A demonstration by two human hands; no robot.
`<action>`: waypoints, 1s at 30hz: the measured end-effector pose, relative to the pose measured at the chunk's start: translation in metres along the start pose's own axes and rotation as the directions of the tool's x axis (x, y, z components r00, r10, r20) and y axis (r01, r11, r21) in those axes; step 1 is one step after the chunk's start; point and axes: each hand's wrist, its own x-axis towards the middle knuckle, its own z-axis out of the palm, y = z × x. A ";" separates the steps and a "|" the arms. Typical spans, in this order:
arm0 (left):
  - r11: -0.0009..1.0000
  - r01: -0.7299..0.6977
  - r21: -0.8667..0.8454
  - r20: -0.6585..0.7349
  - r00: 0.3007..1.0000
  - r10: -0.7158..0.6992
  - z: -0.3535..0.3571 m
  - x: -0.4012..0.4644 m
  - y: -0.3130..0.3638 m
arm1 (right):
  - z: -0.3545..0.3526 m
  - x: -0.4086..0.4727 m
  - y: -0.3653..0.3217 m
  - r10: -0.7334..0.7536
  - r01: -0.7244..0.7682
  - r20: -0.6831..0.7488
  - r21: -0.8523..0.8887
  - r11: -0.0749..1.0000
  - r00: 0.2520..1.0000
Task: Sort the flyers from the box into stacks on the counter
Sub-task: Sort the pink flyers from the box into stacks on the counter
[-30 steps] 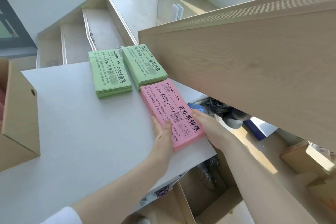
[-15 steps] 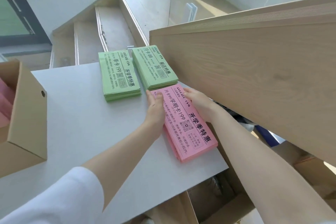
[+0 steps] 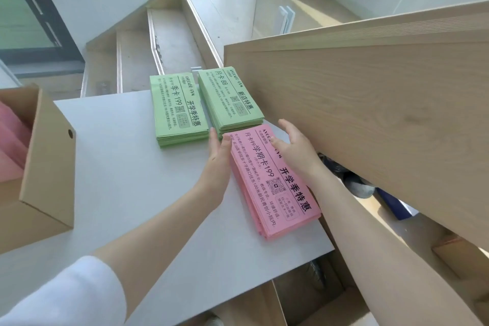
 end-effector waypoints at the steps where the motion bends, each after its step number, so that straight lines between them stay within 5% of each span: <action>1: 0.998 -0.037 0.057 0.000 0.999 0.037 -0.008 -0.007 0.004 | 0.002 -0.008 -0.007 -0.080 0.080 -0.038 -0.020 0.997 0.996; 10: 0.896 -0.361 0.259 -0.024 0.925 0.379 -0.125 -0.099 0.059 | 0.095 -0.048 -0.091 -0.356 0.348 0.293 0.080 0.934 0.887; 21: 0.763 -0.392 0.514 -0.241 0.787 0.567 -0.322 -0.156 0.123 | 0.263 -0.066 -0.221 -0.602 0.613 0.410 0.122 0.781 0.685; 24: 0.602 -0.280 0.748 -0.160 0.804 0.573 -0.387 -0.155 0.142 | 0.307 -0.065 -0.247 -0.643 0.710 0.409 -0.019 0.704 0.648; 26: 0.404 -0.206 0.891 -0.050 0.841 0.540 -0.429 -0.148 0.151 | 0.334 -0.062 -0.261 -0.640 0.755 0.450 -0.131 0.643 0.623; 30: 0.084 -0.147 0.986 0.113 0.940 0.322 -0.494 -0.127 0.158 | 0.379 -0.057 -0.280 -0.579 0.786 0.538 -0.342 0.515 0.613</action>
